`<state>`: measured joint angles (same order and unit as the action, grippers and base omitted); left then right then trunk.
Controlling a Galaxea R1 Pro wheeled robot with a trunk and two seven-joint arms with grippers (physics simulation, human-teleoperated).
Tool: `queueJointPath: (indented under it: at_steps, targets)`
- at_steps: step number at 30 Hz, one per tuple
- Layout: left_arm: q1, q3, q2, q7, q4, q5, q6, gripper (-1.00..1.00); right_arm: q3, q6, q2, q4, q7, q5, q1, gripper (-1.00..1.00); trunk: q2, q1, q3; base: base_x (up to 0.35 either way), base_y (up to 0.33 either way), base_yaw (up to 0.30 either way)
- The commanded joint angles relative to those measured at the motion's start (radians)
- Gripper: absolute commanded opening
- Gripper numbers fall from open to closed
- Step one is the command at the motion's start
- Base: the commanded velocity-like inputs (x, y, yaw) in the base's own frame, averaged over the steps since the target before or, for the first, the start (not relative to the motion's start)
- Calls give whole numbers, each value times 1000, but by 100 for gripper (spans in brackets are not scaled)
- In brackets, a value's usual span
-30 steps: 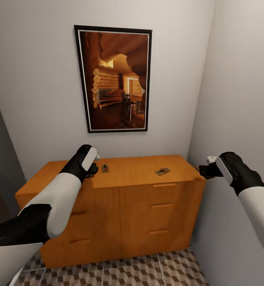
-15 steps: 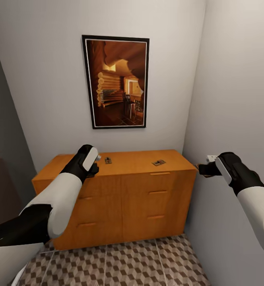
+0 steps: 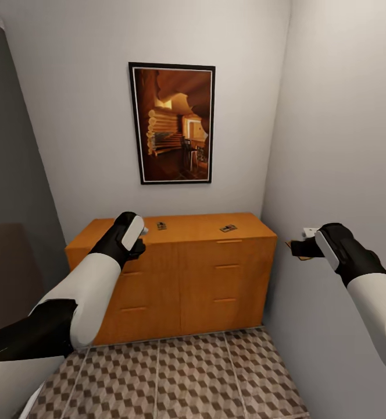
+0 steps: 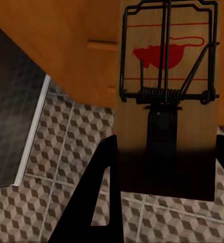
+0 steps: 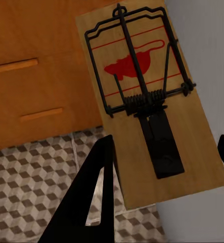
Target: Take the four mousetraps from the cabinet in the bathroom and place them on the bathroom floor. Make sure all four end up on the same floor surface, and ensure that at least two of them are either under or directly next to the same bathroom sink.
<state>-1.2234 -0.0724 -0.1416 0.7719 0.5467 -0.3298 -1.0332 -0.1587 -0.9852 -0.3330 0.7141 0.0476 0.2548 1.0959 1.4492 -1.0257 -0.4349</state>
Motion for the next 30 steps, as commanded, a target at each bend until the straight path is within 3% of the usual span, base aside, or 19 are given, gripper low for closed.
queueJointPath:
  at_steps: [1,9,14,19,23,24,26,30]
  targets:
    - [-1,-4,-1,10,1,-10,-1,-100,-5,-3,-1,0,5,-1,1,-100,1,1,-1,-347,0,0]
    - [-1,-4,0,10,-33,-12,1,-100,-7,17,0,-79,5,-4,1,-100,1,1,-1,-347,0,0]
    - [-1,-4,0,9,-74,-12,2,-100,-7,88,4,-164,5,-5,1,-100,1,1,-1,-347,0,0]
    - [-1,-4,0,3,-178,-13,20,-100,-8,184,50,-286,4,-10,1,-100,1,1,-1,-347,0,0]
    - [-1,-4,2,0,-285,-16,119,-100,-8,249,84,-368,3,-31,1,-100,1,1,-1,-347,0,0]
    - [-1,-4,4,-3,-367,-16,189,-100,-8,286,99,-417,3,-48,1,-100,1,1,-1,-347,0,0]
    - [-1,-5,6,-8,-447,-17,248,-100,-8,326,113,-472,4,-58,1,-100,1,1,-1,-347,0,0]
    - [12,-5,15,-38,-518,-14,346,-100,-8,426,131,-603,12,-67,1,-100,1,1,-1,-347,0,0]
